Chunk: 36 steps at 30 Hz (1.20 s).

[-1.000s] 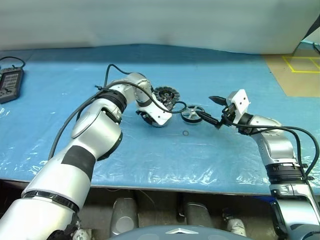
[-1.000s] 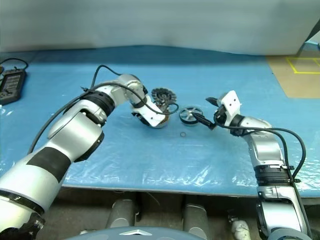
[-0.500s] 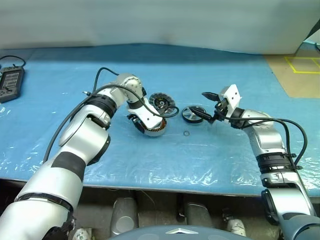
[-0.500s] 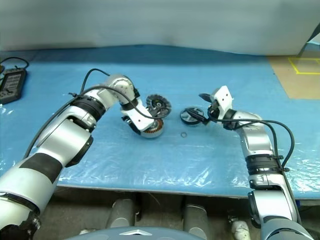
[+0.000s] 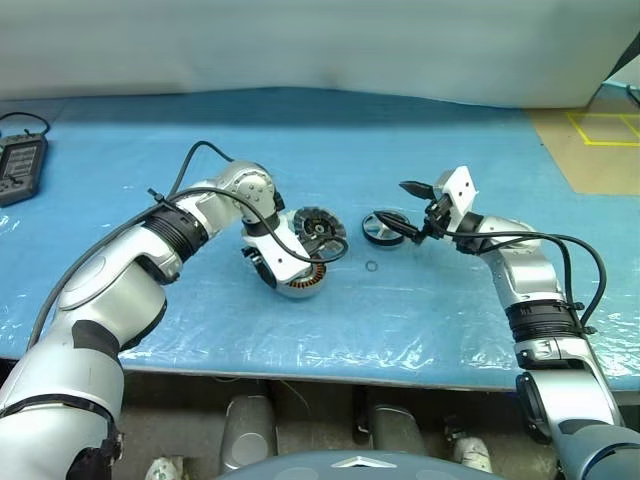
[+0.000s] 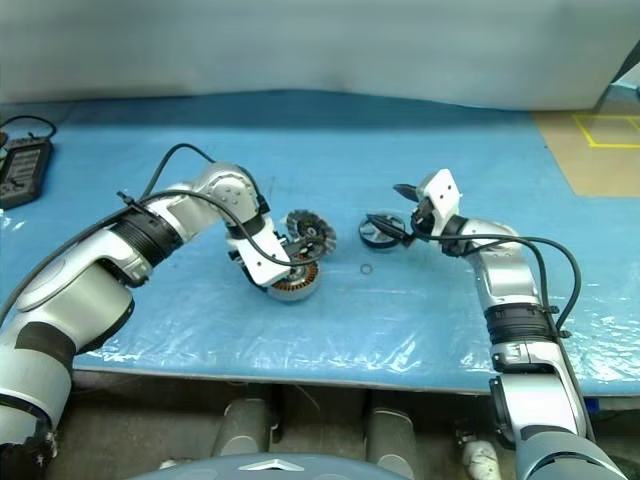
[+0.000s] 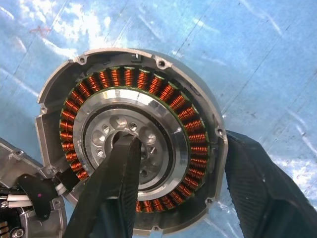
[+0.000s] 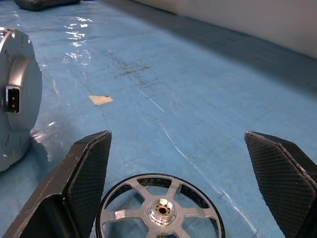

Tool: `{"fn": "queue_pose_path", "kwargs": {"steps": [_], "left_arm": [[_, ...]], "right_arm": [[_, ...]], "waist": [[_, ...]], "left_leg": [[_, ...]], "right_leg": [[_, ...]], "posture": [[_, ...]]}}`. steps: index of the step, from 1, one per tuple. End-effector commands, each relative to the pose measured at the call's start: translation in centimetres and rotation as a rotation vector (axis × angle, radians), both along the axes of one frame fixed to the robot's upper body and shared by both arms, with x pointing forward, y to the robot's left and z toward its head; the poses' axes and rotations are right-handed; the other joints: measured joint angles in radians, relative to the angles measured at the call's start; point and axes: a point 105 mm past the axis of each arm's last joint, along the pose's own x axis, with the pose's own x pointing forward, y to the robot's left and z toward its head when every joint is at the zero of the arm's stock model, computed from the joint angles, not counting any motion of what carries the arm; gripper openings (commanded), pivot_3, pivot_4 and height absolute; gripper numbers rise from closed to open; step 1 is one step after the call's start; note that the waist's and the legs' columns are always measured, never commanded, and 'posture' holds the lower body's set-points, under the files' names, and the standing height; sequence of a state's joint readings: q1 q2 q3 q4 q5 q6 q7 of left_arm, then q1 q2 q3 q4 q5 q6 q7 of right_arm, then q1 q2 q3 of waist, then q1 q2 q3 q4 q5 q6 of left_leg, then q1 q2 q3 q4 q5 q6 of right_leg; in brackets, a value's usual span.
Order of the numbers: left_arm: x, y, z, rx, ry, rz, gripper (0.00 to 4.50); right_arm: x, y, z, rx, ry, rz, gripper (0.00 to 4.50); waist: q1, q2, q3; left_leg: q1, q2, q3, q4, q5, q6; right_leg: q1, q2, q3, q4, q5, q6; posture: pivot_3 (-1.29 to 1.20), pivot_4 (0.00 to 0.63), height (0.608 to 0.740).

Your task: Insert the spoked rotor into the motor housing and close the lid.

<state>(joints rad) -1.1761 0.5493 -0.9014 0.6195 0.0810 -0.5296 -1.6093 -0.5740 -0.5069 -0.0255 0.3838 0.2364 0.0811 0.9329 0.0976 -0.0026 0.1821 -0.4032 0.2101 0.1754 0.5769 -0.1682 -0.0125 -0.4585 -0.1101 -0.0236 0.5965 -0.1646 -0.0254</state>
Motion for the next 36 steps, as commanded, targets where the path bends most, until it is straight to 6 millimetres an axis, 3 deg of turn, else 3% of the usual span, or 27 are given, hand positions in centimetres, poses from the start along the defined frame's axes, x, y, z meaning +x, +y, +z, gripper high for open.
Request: {"fn": "queue_pose_path", "kwargs": {"steps": [1, 3, 13, 20, 29, 32, 36], "left_arm": [[-0.2, -0.2, 0.4, -0.014, 0.001, -0.002, 3.66], [-0.2, -0.3, 0.5, -0.030, 0.016, 0.038, 4.32], [-2.8, 1.7, 2.2, -0.097, 0.173, 0.104, 4.32], [-4.5, 4.0, 3.7, -0.215, 0.341, 0.275, 4.32], [-4.1, 2.4, 4.6, -0.558, 0.541, 0.467, 4.32], [-2.1, 1.5, 6.0, -0.765, 0.561, 0.610, 4.32], [-1.5, 2.0, 5.3, -0.892, 0.555, 0.734, 4.32]], "right_arm": [[0.2, 0.2, 1.3, 0.004, -0.054, 0.012, 4.50], [0.3, 0.2, 1.4, 0.004, -0.056, 0.014, 4.50], [0.6, 0.5, 1.4, 0.001, -0.062, 0.028, 4.50], [0.8, 1.0, 0.9, 0.014, -0.048, 0.044, 4.50], [0.3, 1.1, 0.0, 0.035, -0.030, 0.040, 4.50], [0.0, 0.9, -0.2, 0.034, -0.029, 0.036, 4.50], [-1.2, 0.8, -0.6, 0.027, -0.023, 0.047, 4.50]], "waist": [[0.000, 0.000, 0.000], [-0.001, 0.000, 0.000], [-0.004, 0.000, 0.000], [-0.006, 0.000, 0.000], [-0.006, 0.000, 0.000], [-0.005, 0.001, 0.000], [-0.016, 0.001, -0.001]], "left_leg": [[0.000, 0.000, 0.000, 0.000, 0.000, 0.000], [0.000, 0.000, 0.000, 0.001, 0.000, 0.000], [0.001, 0.001, 0.000, 0.002, 0.001, -0.002], [0.001, 0.003, 0.001, 0.002, 0.002, -0.008], [0.001, 0.002, 0.001, 0.003, 0.003, -0.009], [0.001, 0.003, 0.001, 0.003, 0.003, -0.009], [0.003, 0.003, 0.001, 0.004, 0.003, -0.009]], "right_leg": [[0.000, 0.000, 0.000, 0.000, 0.000, 0.000], [0.000, 0.000, 0.000, 0.001, 0.000, 0.000], [-0.004, 0.001, 0.002, 0.009, -0.002, -0.001], [-0.006, 0.002, 0.002, 0.010, -0.002, -0.001], [-0.004, 0.002, 0.002, 0.010, -0.002, -0.001], [-0.004, 0.002, 0.002, 0.011, -0.002, -0.001], [-0.002, 0.002, 0.002, 0.010, -0.002, -0.001]], "posture": [[0.00, 0.150, 0.740], [0.00, 0.150, 0.740], [0.00, 0.150, 0.740], [0.00, 0.150, 0.740], [0.00, 0.150, 0.740], [0.00, 0.150, 0.740], [0.00, 0.150, 0.740]]}}
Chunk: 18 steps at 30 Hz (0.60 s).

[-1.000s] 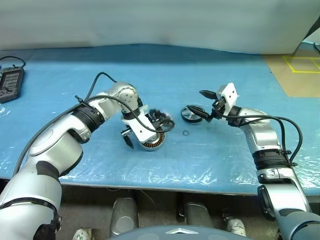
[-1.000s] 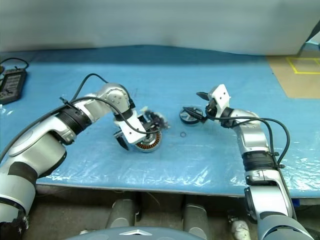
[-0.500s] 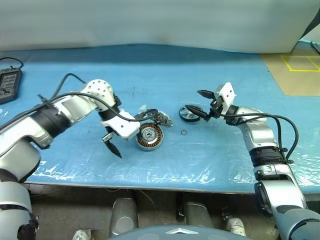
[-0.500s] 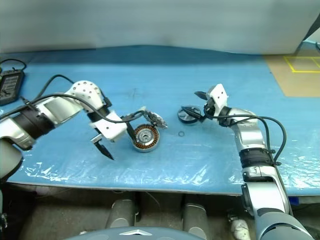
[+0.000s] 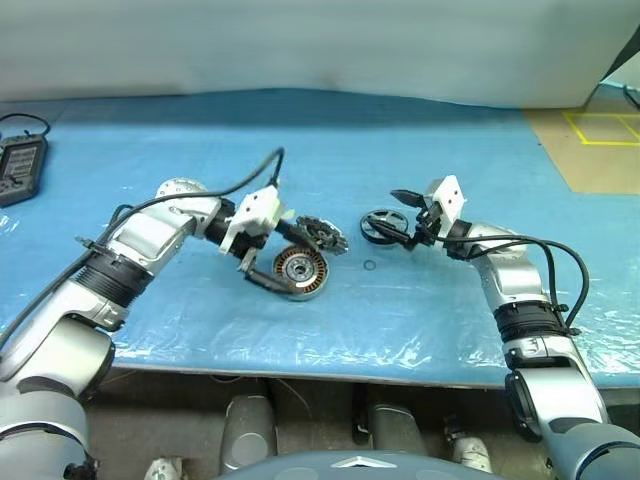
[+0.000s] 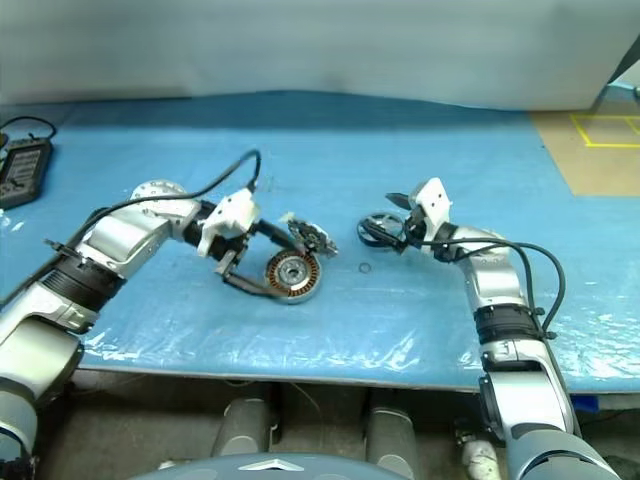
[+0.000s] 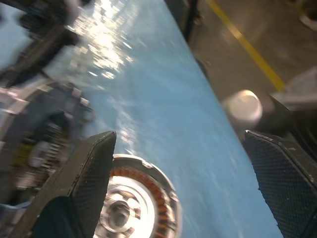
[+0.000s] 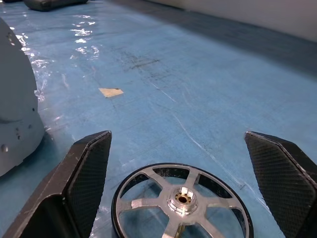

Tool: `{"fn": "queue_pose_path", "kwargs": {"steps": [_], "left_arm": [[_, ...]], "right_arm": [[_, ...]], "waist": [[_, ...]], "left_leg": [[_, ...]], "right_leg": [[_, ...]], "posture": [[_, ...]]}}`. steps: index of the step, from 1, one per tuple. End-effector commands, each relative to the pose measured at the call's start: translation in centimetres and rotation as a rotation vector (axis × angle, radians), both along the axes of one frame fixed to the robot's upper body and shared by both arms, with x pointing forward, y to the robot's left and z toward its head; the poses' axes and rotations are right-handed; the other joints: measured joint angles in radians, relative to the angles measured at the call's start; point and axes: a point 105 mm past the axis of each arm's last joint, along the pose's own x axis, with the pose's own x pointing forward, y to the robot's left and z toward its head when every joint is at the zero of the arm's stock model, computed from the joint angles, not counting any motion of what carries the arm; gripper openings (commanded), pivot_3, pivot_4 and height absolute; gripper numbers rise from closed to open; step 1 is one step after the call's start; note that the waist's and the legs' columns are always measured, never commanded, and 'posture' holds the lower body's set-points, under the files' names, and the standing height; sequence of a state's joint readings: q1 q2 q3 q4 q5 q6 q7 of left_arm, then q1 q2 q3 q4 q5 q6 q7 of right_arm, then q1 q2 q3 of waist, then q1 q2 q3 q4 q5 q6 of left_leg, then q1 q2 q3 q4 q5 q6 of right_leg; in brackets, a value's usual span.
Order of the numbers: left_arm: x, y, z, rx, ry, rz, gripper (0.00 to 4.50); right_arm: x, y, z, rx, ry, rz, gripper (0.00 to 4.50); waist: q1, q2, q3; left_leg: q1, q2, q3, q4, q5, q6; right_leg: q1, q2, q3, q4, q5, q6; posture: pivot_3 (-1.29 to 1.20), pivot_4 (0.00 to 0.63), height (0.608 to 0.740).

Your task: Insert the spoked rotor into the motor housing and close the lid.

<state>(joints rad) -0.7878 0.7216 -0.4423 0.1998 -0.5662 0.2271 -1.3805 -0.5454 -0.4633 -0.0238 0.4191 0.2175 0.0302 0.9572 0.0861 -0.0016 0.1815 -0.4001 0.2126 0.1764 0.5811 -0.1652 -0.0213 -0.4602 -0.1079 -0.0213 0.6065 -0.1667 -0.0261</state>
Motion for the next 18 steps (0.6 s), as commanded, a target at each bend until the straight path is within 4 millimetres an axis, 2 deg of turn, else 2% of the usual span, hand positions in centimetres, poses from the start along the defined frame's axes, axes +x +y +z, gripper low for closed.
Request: {"fn": "queue_pose_path", "kwargs": {"steps": [1, 5, 11, 15, 18], "left_arm": [[0.3, 0.5, 0.5, -0.085, -0.005, 0.113, 4.32], [0.1, 0.8, 0.4, -0.169, -0.021, 0.198, 4.32], [-1.3, 2.0, 0.0, -0.263, -0.011, 0.318, 4.32], [-2.5, 2.4, -0.4, -0.280, 0.007, 0.354, 4.32], [-3.3, 2.9, -1.1, -0.291, -0.025, 0.385, 4.32]], "right_arm": [[-1.2, 0.1, 1.0, 0.009, -0.040, 0.023, 4.50], [-3.3, 0.7, 0.5, -0.007, -0.023, 0.064, 4.50], [-6.6, 2.6, 0.8, -0.023, -0.005, 0.151, 4.50], [-7.7, 3.6, 1.2, -0.009, 0.026, 0.184, 4.50], [-7.8, 4.1, -0.5, -0.025, 0.099, 0.175, 4.50]], "waist": [[-0.007, 0.000, 0.000], [-0.011, 0.000, 0.000], [-0.018, 0.000, 0.000], [-0.017, 0.000, 0.000], [-0.018, -0.001, -0.001]], "left_leg": [[0.001, 0.000, 0.000, -0.001, 0.000, 0.000], [0.000, 0.000, 0.000, -0.001, 0.000, 0.000], [0.003, 0.001, 0.000, -0.002, -0.001, 0.000], [0.005, 0.001, -0.001, -0.003, -0.003, 0.004], [0.007, 0.001, -0.001, -0.004, -0.003, 0.004]], "right_leg": [[0.001, 0.000, 0.000, -0.001, 0.000, 0.000], [0.000, 0.000, -0.001, -0.001, -0.001, 0.001], [0.002, 0.000, 0.000, -0.001, -0.001, 0.002], [0.003, 0.000, 0.000, -0.001, -0.005, 0.009], [0.005, 0.000, 0.000, -0.001, -0.006, 0.009]], "posture": [[0.00, 0.150, 0.740], [0.00, 0.150, 0.740], [0.00, 0.150, 0.740], [0.00, 0.150, 0.740], [0.00, 0.150, 0.740]]}}
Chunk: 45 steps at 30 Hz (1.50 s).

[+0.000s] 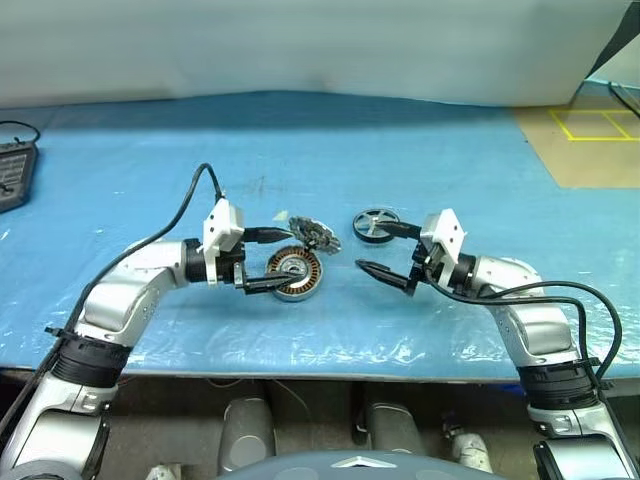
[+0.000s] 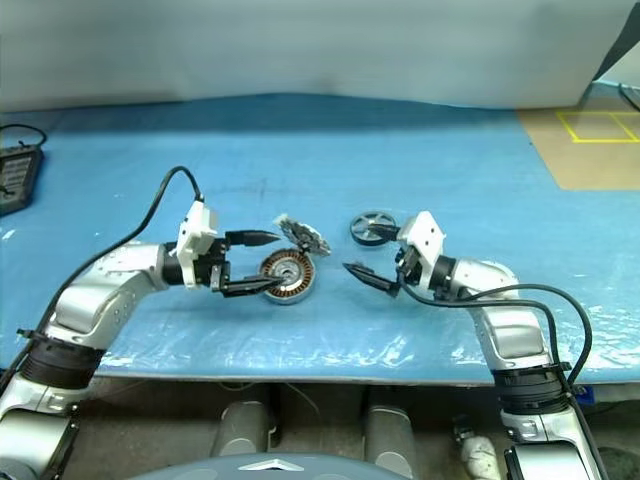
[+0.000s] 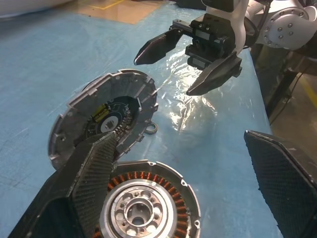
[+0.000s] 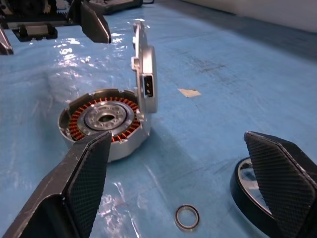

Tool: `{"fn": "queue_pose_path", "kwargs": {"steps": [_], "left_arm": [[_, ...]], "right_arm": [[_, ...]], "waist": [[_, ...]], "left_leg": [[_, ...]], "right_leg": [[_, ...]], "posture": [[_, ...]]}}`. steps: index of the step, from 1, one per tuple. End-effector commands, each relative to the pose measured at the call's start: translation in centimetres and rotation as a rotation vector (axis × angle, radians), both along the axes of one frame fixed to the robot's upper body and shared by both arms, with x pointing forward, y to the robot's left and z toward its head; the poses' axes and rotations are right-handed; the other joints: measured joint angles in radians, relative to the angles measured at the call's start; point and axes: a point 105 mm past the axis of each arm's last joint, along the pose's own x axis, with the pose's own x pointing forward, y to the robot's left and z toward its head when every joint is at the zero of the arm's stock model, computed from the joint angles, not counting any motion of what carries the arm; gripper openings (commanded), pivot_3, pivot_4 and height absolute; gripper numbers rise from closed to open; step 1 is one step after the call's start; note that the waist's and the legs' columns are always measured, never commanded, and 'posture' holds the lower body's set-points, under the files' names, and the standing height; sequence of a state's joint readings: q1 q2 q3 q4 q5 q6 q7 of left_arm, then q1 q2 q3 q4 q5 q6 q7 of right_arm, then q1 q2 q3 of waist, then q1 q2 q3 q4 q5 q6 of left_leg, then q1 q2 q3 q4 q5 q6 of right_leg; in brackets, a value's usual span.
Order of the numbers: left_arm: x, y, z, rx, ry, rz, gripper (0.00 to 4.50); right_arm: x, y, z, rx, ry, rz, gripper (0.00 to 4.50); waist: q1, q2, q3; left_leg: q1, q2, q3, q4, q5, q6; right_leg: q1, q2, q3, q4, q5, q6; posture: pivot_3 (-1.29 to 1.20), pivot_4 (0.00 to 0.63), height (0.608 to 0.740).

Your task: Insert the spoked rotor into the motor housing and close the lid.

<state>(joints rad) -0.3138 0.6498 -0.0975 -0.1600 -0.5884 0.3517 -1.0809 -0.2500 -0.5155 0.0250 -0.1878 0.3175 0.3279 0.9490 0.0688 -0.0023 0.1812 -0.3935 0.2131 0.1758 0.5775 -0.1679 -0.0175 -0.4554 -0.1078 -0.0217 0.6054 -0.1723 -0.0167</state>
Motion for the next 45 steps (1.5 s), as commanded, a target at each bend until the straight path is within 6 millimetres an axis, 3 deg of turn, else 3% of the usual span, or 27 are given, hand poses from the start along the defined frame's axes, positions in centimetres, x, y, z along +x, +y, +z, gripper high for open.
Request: {"fn": "queue_pose_path", "kwargs": {"steps": [1, 6, 9, 14, 20, 25, 36, 38, 45], "left_arm": [[-0.8, 0.4, 0.7, -0.024, -0.098, 0.031, 4.32], [-1.1, 0.8, -1.0, -0.038, -0.044, 0.096, 4.32], [-1.9, 0.6, -2.6, -0.016, 0.022, 0.094, 4.32], [-2.0, 0.7, -3.6, -0.008, 0.014, 0.114, 4.32], [-0.5, 2.0, -4.0, -0.024, -0.024, 0.143, 4.32], [-0.5, 2.5, -5.0, -0.008, -0.065, 0.129, 4.32], [-0.2, 2.5, -4.3, -0.044, -0.048, 0.110, 4.36], [-0.2, 2.6, -4.3, -0.041, -0.046, 0.109, 4.36], [-0.3, 3.3, -4.6, -0.012, -0.044, 0.115, 4.36]], "right_arm": [[-0.3, 0.4, -1.6, -0.032, 0.057, -0.012, 4.50], [-0.5, 0.3, -4.1, -0.092, 0.128, -0.032, 4.50], [0.0, 0.5, -4.3, -0.073, 0.144, -0.048, 4.50], [0.9, 0.4, -4.7, -0.078, 0.137, -0.070, 4.50], [2.3, -0.2, -5.8, -0.113, 0.135, -0.111, 4.50], [2.9, -1.0, -6.5, -0.127, 0.129, -0.146, 4.50], [2.8, -1.1, -6.8, -0.117, 0.134, -0.161, 0.88], [2.8, -1.2, -6.8, -0.117, 0.136, -0.162, 0.63], [2.1, -0.5, -5.6, -0.123, 0.117, -0.091, 0.62]], "waist": [[-0.001, 0.000, 0.000], [-0.001, 0.000, 0.000], [-0.002, 0.000, 0.000], [-0.002, -0.001, 0.000], [-0.002, -0.001, -0.001], [-0.003, -0.001, -0.001], [-0.003, -0.002, -0.001], [-0.003, -0.002, -0.001], [-0.002, -0.002, -0.001]], "left_leg": [[0.002, 0.000, 0.000, 0.000, 0.000, 0.000], [0.002, -0.001, 0.000, -0.003, 0.000, 0.000], [0.002, -0.001, 0.000, -0.003, -0.001, -0.001], [0.002, -0.001, 0.000, -0.003, -0.001, -0.001], [0.004, -0.002, 0.000, -0.004, -0.001, -0.001], [0.006, -0.003, 0.000, -0.005, -0.001, -0.002], [0.007, -0.003, 0.000, -0.005, -0.001, -0.002], [0.007, -0.003, 0.000, -0.005, -0.001, -0.002], [0.007, -0.003, 0.000, -0.005, -0.001, -0.002]], "right_leg": [[0.001, 0.000, 0.000, 0.000, 0.000, 0.000], [0.002, 0.000, 0.000, -0.002, -0.001, 0.002], [0.002, 0.000, 0.001, -0.002, -0.001, 0.002], [0.001, 0.000, 0.001, -0.002, -0.002, 0.003], [0.002, 0.000, 0.002, -0.002, -0.002, 0.003], [0.002, 0.000, 0.003, -0.002, -0.002, 0.003], [0.003, 0.000, 0.004, -0.001, -0.002, 0.003], [0.003, 0.000, 0.004, -0.001, -0.002, 0.003], [0.003, 0.000, 0.004, -0.001, -0.002, 0.003]], "posture": [[0.00, 0.150, 0.740], [0.00, 0.150, 0.740], [0.00, 0.150, 0.740], [0.00, 0.150, 0.740], [0.00, 0.150, 0.740], [0.00, 0.150, 0.740], [0.00, 0.150, 0.740], [0.00, 0.150, 0.740], [0.00, 0.150, 0.740]]}}
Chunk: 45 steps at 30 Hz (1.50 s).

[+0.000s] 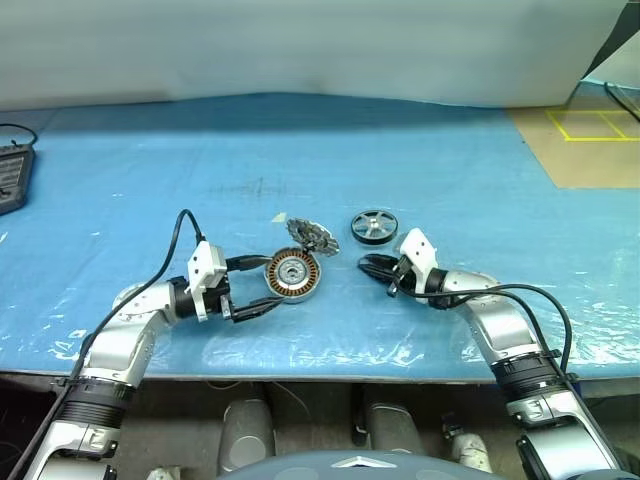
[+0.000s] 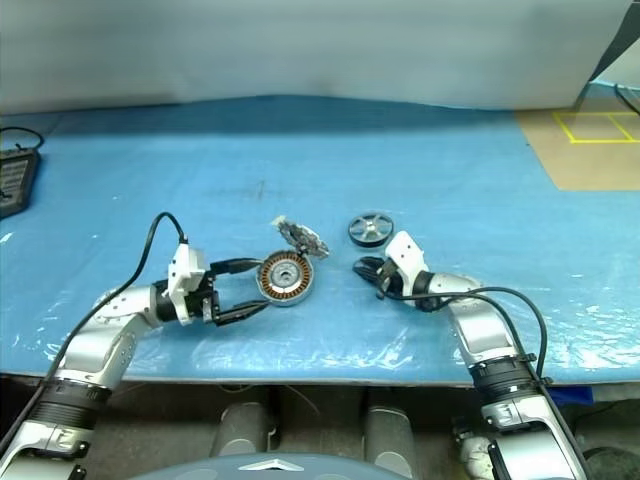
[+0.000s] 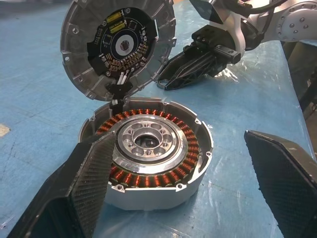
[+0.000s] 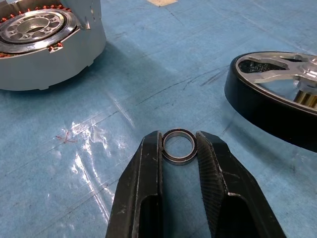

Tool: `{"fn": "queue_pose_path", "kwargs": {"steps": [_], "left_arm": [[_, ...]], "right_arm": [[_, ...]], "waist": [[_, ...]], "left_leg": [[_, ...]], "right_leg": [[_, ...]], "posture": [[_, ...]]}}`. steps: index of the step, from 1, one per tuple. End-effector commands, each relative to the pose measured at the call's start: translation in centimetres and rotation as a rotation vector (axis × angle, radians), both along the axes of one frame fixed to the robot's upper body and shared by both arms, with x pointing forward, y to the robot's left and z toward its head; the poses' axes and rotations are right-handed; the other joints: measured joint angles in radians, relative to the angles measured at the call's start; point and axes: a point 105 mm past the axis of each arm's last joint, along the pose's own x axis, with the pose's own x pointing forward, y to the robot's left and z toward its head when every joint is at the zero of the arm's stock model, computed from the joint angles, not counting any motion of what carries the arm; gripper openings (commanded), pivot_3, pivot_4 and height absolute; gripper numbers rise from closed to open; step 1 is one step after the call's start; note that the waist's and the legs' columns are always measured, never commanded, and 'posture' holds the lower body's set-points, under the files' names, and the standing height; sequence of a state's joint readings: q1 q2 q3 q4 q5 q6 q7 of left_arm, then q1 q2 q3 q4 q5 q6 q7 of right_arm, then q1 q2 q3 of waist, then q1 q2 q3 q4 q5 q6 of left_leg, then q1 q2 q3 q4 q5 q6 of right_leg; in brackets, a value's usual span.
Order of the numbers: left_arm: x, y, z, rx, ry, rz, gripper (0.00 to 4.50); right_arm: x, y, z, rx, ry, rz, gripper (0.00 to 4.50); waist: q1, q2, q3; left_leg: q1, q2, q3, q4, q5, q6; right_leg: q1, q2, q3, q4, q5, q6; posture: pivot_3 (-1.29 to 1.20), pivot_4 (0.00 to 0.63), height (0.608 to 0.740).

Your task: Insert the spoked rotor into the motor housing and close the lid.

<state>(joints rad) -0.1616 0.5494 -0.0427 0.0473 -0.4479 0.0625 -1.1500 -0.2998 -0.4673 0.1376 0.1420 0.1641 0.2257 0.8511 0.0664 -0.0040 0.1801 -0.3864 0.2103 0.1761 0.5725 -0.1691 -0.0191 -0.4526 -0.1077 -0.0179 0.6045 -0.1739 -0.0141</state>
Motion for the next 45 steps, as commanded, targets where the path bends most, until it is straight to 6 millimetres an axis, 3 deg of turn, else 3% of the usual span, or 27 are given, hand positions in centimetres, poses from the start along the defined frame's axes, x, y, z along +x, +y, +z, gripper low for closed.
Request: {"fn": "queue_pose_path", "kwargs": {"steps": [1, 5, 11, 28, 45], "left_arm": [[-0.1, 0.6, 0.8, 0.004, -0.035, 0.000, 4.36], [-0.3, 0.8, 0.3, 0.016, -0.027, -0.005, 4.36], [-0.4, 0.7, 0.0, 0.014, -0.025, -0.010, 4.36], [-0.3, 2.1, -0.1, 0.029, -0.045, 0.058, 4.36], [-1.0, 2.4, -0.5, 0.036, -0.035, 0.079, 4.36]], "right_arm": [[-0.8, 0.6, 1.7, 0.008, -0.028, 0.072, 0.62], [-2.5, 1.8, 4.3, 0.016, -0.017, 0.215, 0.62], [-4.5, 3.8, 5.6, 0.022, 0.024, 0.326, 0.62], [-1.7, 9.7, 4.9, 0.032, -0.010, 0.410, 0.62], [-2.5, 12.4, 5.4, 0.079, -0.016, 0.472, 0.62]], "waist": [[0.000, 0.000, 0.000], [0.001, 0.000, 0.000], [0.002, 0.000, 0.000], [-0.001, 0.000, 0.000], [-0.001, 0.000, 0.000]], "left_leg": [[0.000, 0.000, 0.000, 0.000, 0.000, 0.000], [0.000, 0.000, 0.000, -0.001, 0.000, 0.000], [0.001, 0.000, 0.000, -0.001, 0.000, 0.000], [0.001, 0.000, 0.000, -0.001, 0.000, -0.001], [0.001, 0.000, 0.000, -0.001, -0.001, -0.001]], "right_leg": [[0.000, 0.000, 0.000, 0.000, 0.000, 0.000], [0.000, 0.000, 0.001, 0.000, 0.000, 0.000], [0.000, 0.000, 0.000, 0.000, 0.000, 0.000], [-0.001, 0.000, 0.001, 0.000, 0.001, -0.002], [-0.001, 0.000, 0.001, 0.001, 0.000, -0.001]], "posture": [[0.00, 0.150, 0.740], [0.00, 0.150, 0.740], [0.00, 0.150, 0.740], [0.00, 0.150, 0.740], [0.00, 0.150, 0.740]]}}
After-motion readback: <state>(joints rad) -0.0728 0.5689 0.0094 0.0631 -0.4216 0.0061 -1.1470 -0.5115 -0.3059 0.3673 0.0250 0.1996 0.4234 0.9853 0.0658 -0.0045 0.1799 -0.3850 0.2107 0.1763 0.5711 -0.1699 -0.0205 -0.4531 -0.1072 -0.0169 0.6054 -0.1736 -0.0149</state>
